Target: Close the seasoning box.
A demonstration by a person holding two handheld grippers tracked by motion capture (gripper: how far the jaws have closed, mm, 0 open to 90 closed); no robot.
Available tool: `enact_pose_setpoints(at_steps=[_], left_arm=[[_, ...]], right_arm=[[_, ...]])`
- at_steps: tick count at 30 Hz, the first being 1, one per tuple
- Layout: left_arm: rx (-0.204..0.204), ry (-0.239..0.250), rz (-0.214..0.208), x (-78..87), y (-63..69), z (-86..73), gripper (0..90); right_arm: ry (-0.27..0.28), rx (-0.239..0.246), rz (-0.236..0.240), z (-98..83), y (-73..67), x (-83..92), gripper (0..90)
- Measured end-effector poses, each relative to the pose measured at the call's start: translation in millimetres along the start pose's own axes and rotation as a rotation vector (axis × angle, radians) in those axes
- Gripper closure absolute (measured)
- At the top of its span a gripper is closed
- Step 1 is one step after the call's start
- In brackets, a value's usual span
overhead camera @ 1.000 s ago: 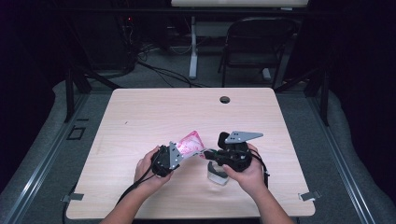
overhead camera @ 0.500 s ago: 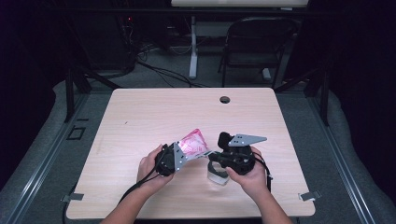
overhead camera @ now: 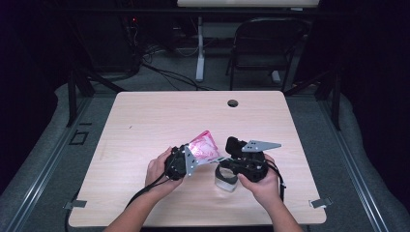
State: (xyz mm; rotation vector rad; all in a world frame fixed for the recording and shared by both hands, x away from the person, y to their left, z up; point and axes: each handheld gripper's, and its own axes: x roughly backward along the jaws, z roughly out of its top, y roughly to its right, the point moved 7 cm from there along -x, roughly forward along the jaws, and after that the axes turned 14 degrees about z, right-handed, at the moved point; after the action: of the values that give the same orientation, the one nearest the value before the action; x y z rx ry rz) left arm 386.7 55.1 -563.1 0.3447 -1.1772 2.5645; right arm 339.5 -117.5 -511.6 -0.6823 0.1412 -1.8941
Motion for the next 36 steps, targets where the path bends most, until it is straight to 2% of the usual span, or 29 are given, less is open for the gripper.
enact_pose_setpoints(at_steps=[5, 9, 12, 17, 18, 26, 36], left_arm=[[-0.025, 0.012, 0.022, 0.4, -0.5, 3.3, 61.8], [-0.061, 0.033, 0.055, 2.9, -4.1, 6.5, 61.9], [-0.083, 0.044, 0.079, 4.7, -6.4, 7.9, 61.9], [-0.098, 0.058, 0.092, 5.9, -6.9, 8.6, 62.0], [-0.115, 0.057, 0.097, 6.0, -7.5, 8.5, 62.0], [-0.113, 0.061, 0.086, 3.7, -3.7, 7.2, 62.3], [-0.132, 0.049, 0.078, 0.9, -1.6, 4.9, 62.4]], right_arm=[[0.000, -0.012, -0.001, -3.7, 1.4, 1.6, 90.0], [0.008, -0.014, -0.001, -5.2, 1.3, 3.2, 90.0], [0.013, -0.003, -0.004, -5.8, 0.4, 3.2, 90.0], [0.009, 0.010, -0.007, -7.1, -0.8, 3.1, 89.9], [0.007, 0.011, -0.007, -7.4, -0.7, 3.0, 89.9], [-0.012, 0.028, -0.037, -9.1, 0.1, 3.0, 88.9], [-0.002, 0.044, -0.070, -8.5, -4.7, 11.7, 77.5]])
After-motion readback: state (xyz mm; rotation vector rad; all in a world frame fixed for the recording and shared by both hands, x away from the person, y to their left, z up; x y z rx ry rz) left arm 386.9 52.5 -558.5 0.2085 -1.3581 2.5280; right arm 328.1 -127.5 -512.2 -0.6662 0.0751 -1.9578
